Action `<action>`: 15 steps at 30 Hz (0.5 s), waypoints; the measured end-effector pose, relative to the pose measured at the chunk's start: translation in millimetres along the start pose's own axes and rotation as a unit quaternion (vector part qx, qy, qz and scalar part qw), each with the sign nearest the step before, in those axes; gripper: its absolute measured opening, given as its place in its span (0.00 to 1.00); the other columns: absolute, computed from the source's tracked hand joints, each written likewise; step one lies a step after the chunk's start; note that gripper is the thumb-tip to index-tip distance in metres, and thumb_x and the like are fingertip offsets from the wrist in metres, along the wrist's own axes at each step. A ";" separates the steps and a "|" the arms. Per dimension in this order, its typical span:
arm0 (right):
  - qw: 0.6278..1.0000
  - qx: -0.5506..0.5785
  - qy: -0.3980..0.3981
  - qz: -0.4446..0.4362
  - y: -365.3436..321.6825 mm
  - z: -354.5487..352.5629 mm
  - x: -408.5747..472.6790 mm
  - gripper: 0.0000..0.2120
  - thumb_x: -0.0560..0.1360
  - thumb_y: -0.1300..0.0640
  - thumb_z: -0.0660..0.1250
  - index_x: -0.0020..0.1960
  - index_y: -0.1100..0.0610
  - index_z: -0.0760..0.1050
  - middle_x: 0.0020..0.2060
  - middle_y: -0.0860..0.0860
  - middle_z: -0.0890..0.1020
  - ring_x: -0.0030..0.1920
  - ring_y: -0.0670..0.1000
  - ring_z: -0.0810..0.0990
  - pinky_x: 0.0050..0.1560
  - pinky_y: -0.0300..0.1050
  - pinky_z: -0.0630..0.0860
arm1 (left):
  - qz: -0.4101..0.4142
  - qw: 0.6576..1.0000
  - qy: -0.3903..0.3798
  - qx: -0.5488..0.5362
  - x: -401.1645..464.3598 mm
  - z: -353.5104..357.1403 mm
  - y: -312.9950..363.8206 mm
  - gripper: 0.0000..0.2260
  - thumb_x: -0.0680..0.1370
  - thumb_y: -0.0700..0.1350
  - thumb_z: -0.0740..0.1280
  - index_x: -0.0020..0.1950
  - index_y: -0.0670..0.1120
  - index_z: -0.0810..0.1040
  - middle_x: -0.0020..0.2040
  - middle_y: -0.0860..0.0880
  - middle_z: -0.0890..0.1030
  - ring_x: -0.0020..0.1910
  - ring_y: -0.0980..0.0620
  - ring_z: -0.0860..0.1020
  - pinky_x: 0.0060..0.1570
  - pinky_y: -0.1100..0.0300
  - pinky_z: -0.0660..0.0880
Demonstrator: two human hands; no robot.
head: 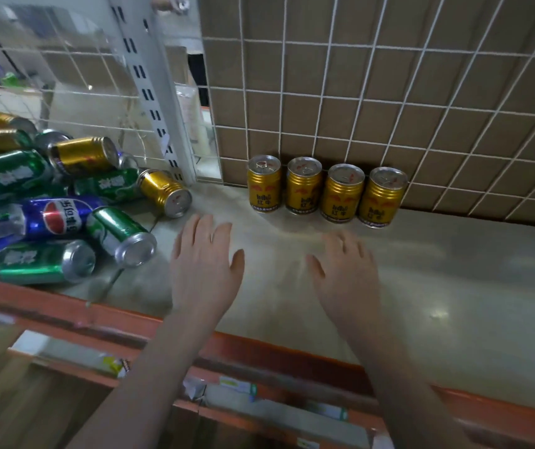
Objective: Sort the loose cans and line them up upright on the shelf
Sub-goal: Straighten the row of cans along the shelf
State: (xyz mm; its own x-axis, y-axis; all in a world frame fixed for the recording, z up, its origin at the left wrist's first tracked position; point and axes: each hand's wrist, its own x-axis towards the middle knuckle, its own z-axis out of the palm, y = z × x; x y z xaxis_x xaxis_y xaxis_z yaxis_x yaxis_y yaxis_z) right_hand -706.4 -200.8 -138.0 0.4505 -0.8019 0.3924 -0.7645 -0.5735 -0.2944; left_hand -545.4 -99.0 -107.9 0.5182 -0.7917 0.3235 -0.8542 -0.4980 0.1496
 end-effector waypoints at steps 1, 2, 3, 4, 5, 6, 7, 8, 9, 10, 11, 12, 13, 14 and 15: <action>1.000 0.003 -0.015 0.000 -12.4 4.0 -5.1 0.19 0.72 0.52 0.66 0.57 0.63 0.76 0.53 0.63 0.79 0.56 0.65 0.76 0.55 0.57 0.73 | -0.001 1.000 0.012 0.003 -4.8 -6.0 -14.5 0.20 0.71 0.47 0.72 0.61 0.43 0.77 0.63 0.39 0.75 0.66 0.37 0.70 0.63 0.43 0.68; 1.000 0.006 -0.026 -0.002 -26.4 6.4 -9.1 0.19 0.72 0.52 0.67 0.58 0.63 0.76 0.55 0.63 0.78 0.57 0.66 0.76 0.57 0.58 0.73 | -0.007 1.000 0.010 0.009 -10.1 -12.7 -29.4 0.20 0.72 0.47 0.71 0.61 0.43 0.76 0.63 0.39 0.75 0.67 0.37 0.69 0.63 0.43 0.68; 0.999 0.008 -0.032 -0.005 -41.9 7.6 -12.3 0.19 0.73 0.53 0.68 0.59 0.64 0.75 0.56 0.64 0.77 0.59 0.66 0.75 0.58 0.59 0.72 | -0.014 1.000 0.009 0.017 -15.8 -19.9 -45.2 0.20 0.73 0.48 0.70 0.62 0.43 0.75 0.65 0.39 0.74 0.68 0.38 0.68 0.65 0.43 0.66; 0.999 0.009 -0.031 -0.008 -58.5 8.5 -15.1 0.19 0.72 0.54 0.68 0.58 0.65 0.75 0.55 0.64 0.77 0.59 0.66 0.75 0.57 0.59 0.72 | -0.023 0.999 0.010 0.021 -21.5 -27.0 -61.8 0.20 0.73 0.49 0.69 0.63 0.43 0.75 0.67 0.39 0.72 0.69 0.38 0.66 0.66 0.44 0.64; 0.999 0.008 -0.029 -0.012 -76.7 9.5 -17.9 0.19 0.72 0.53 0.67 0.57 0.65 0.76 0.54 0.64 0.78 0.57 0.66 0.76 0.55 0.59 0.74 | -0.031 0.999 0.021 0.024 -27.9 -34.5 -80.0 0.19 0.74 0.49 0.68 0.63 0.43 0.75 0.67 0.39 0.72 0.70 0.38 0.66 0.67 0.44 0.63; 0.999 0.005 -0.028 -0.019 -97.1 10.8 -21.1 0.19 0.72 0.51 0.65 0.55 0.65 0.76 0.52 0.64 0.78 0.54 0.66 0.77 0.53 0.59 0.75 | -0.040 0.998 0.035 0.024 -35.0 -42.0 -99.4 0.18 0.73 0.48 0.68 0.62 0.43 0.75 0.66 0.38 0.72 0.69 0.38 0.67 0.66 0.44 0.64; 0.999 0.002 -0.027 -0.025 -118.2 12.7 -25.2 0.19 0.72 0.50 0.63 0.53 0.65 0.77 0.50 0.64 0.79 0.53 0.66 0.78 0.52 0.58 0.76 | -0.047 0.997 0.050 0.022 -42.6 -48.6 -121.0 0.18 0.73 0.47 0.69 0.60 0.42 0.76 0.65 0.38 0.73 0.68 0.37 0.68 0.65 0.43 0.66; 0.999 0.004 -0.021 -0.029 -140.2 16.2 -30.2 0.18 0.72 0.51 0.64 0.53 0.65 0.77 0.50 0.63 0.79 0.52 0.66 0.78 0.52 0.58 0.76 | -0.053 0.997 0.061 0.019 -50.4 -55.4 -143.3 0.18 0.72 0.46 0.70 0.60 0.41 0.77 0.65 0.37 0.74 0.67 0.37 0.69 0.64 0.42 0.67; 0.999 0.013 -0.013 -0.030 -162.7 20.5 -35.6 0.17 0.72 0.52 0.68 0.54 0.65 0.77 0.51 0.64 0.79 0.54 0.66 0.78 0.54 0.58 0.75 | -0.057 0.996 0.067 0.013 -58.3 -62.2 -166.2 0.19 0.71 0.46 0.71 0.60 0.41 0.77 0.64 0.37 0.74 0.67 0.36 0.70 0.63 0.42 0.68; 0.999 0.025 -0.007 -0.029 -186.5 25.0 -41.5 0.18 0.71 0.54 0.70 0.55 0.65 0.76 0.52 0.64 0.78 0.55 0.66 0.77 0.55 0.59 0.74 | -0.064 0.996 0.069 0.008 -66.1 -68.9 -190.1 0.20 0.71 0.46 0.72 0.60 0.40 0.77 0.65 0.36 0.74 0.67 0.36 0.70 0.63 0.41 0.68; 0.999 0.036 -0.003 -0.023 -210.3 28.5 -47.7 0.18 0.71 0.54 0.71 0.56 0.65 0.76 0.54 0.64 0.78 0.57 0.66 0.76 0.56 0.59 0.73 | -0.070 0.995 0.070 0.006 -73.4 -76.2 -213.1 0.21 0.71 0.46 0.73 0.61 0.40 0.77 0.65 0.36 0.73 0.67 0.36 0.69 0.62 0.40 0.68; 0.999 0.048 -0.002 -0.019 -233.5 32.5 -54.1 0.18 0.72 0.55 0.70 0.57 0.64 0.75 0.55 0.64 0.77 0.58 0.66 0.75 0.57 0.60 0.73 | -0.076 0.995 0.070 0.007 -80.0 -83.1 -235.9 0.21 0.71 0.46 0.72 0.62 0.40 0.76 0.67 0.36 0.72 0.68 0.36 0.68 0.62 0.40 0.68; 0.998 0.059 -0.006 -0.017 -256.6 35.6 -60.6 0.18 0.73 0.54 0.69 0.58 0.64 0.74 0.57 0.64 0.76 0.59 0.66 0.74 0.57 0.60 0.72 | -0.081 0.994 0.074 0.009 -86.9 -90.3 -259.0 0.21 0.72 0.46 0.71 0.63 0.40 0.75 0.68 0.37 0.71 0.69 0.36 0.67 0.62 0.41 0.68; 0.997 0.068 -0.011 -0.018 -278.4 38.6 -66.5 0.18 0.74 0.54 0.68 0.59 0.63 0.73 0.58 0.63 0.75 0.60 0.66 0.73 0.58 0.59 0.71 | -0.084 0.994 0.075 0.008 -92.8 -97.0 -281.2 0.22 0.73 0.46 0.70 0.65 0.40 0.74 0.69 0.37 0.70 0.70 0.37 0.66 0.64 0.41 0.67; 0.997 0.074 -0.016 -0.020 -299.3 41.0 -71.4 0.19 0.75 0.53 0.67 0.62 0.63 0.72 0.61 0.62 0.74 0.62 0.65 0.72 0.59 0.59 0.71 | -0.088 0.993 0.073 0.005 -97.6 -103.4 -302.4 0.22 0.75 0.48 0.68 0.67 0.41 0.73 0.71 0.38 0.68 0.71 0.38 0.64 0.66 0.42 0.65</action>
State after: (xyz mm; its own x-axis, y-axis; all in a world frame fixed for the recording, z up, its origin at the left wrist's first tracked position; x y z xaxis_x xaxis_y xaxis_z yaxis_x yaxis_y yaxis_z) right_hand -490.9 21.3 -113.6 0.4954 -0.7815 0.3792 -0.6704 -0.6216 -0.4052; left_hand -342.0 165.4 -88.1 0.6479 -0.6324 0.4245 -0.7495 -0.6287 0.2073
